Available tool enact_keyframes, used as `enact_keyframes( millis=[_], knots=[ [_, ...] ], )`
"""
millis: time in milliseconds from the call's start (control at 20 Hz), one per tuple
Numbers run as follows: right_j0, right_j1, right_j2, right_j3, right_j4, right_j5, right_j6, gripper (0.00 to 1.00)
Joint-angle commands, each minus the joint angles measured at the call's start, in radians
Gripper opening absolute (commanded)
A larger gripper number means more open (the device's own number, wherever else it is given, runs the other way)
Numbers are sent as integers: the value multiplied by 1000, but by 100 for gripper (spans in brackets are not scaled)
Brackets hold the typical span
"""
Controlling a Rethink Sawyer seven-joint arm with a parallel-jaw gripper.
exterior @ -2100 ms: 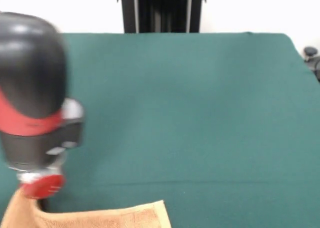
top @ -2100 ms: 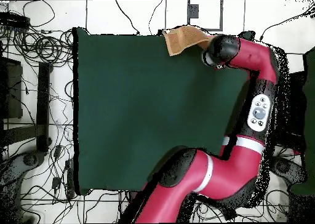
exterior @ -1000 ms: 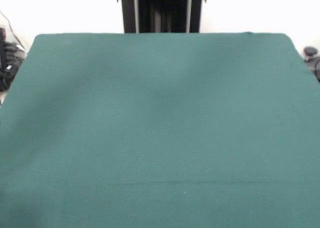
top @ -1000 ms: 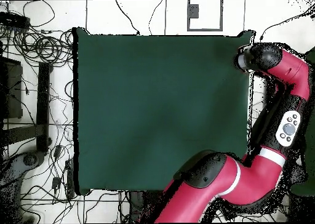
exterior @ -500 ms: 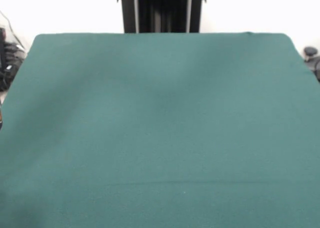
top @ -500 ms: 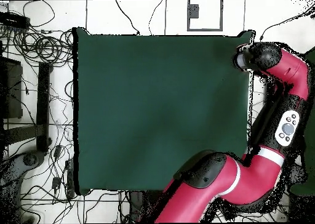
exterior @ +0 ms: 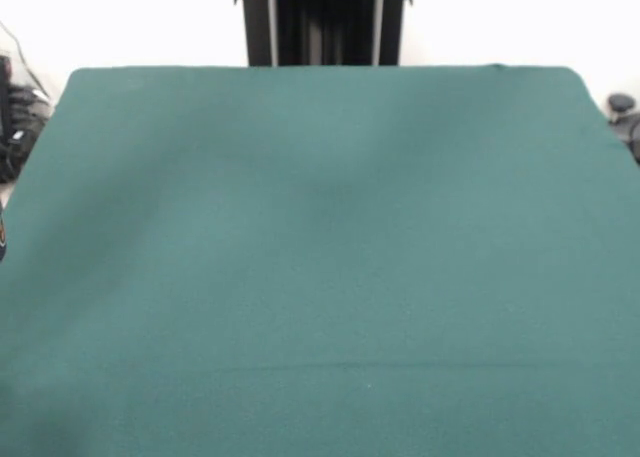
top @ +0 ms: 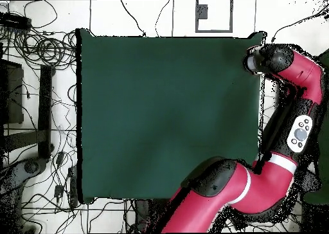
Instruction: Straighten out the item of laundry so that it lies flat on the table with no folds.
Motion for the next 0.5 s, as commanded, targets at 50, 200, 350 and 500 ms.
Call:
enact_keyframes(
  millis=[50, 200, 350, 500],
  knots=[
    [58, 42, 70, 147, 16, 27, -164, 100],
    [55, 40, 77, 158, 31, 14, -165, 100],
    [54, 44, 84, 158, 31, 1, -190, 100],
    [51, 47, 93, 162, 39, -6, -206, 100]
  ],
)
